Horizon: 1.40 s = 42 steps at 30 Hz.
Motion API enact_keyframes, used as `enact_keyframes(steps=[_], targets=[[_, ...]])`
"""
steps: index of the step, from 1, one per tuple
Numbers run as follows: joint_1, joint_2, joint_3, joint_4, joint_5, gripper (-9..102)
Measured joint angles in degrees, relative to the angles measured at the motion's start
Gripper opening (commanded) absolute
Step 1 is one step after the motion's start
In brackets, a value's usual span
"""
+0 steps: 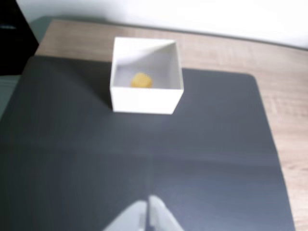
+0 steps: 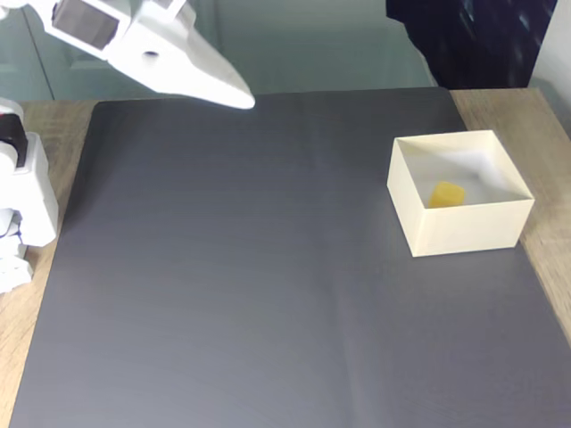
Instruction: Grasp a cube block and put it in the white box.
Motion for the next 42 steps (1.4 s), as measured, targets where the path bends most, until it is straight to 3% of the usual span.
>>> enact_keyframes(steps=[11,16,26,42], targets=[[3.3,25.2,25.1,-2.4,-3.4,0],[5.3,38.1,31.5,1.1,-4.6,0],[5.4,38.7,37.4,1.5,-5.8,0],[5.4,38.7,44.1,11.7,-6.9,0]])
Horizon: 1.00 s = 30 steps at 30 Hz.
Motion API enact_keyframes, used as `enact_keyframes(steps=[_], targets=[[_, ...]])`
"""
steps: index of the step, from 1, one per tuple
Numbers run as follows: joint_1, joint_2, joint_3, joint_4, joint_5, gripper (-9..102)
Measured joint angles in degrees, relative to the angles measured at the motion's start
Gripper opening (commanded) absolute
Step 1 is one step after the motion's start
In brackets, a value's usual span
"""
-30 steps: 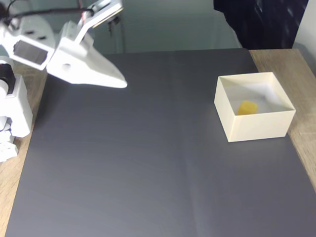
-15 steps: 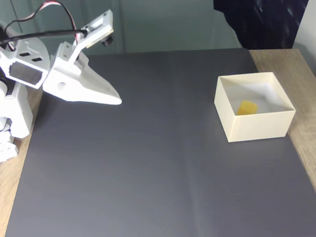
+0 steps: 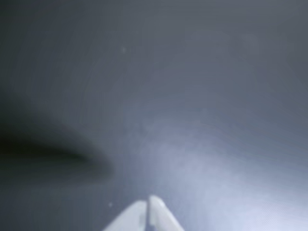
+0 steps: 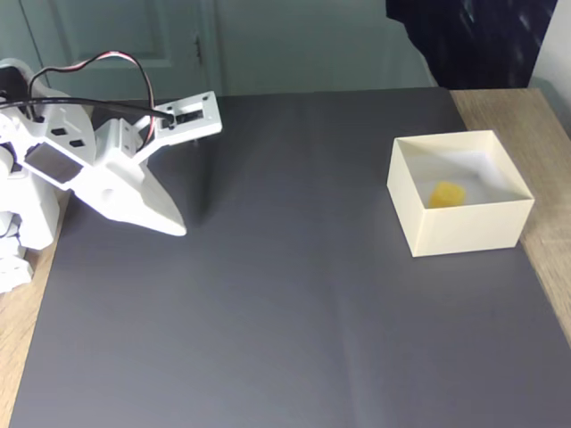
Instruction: Grasp a cube block and put it in the white box.
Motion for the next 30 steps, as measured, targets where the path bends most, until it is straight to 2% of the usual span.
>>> enact_keyframes(steps=[12,30], targets=[[0.0,0.0,0.0,10.5,0.2,0],[-1.7,0.0,0.0,11.5,0.7,1]])
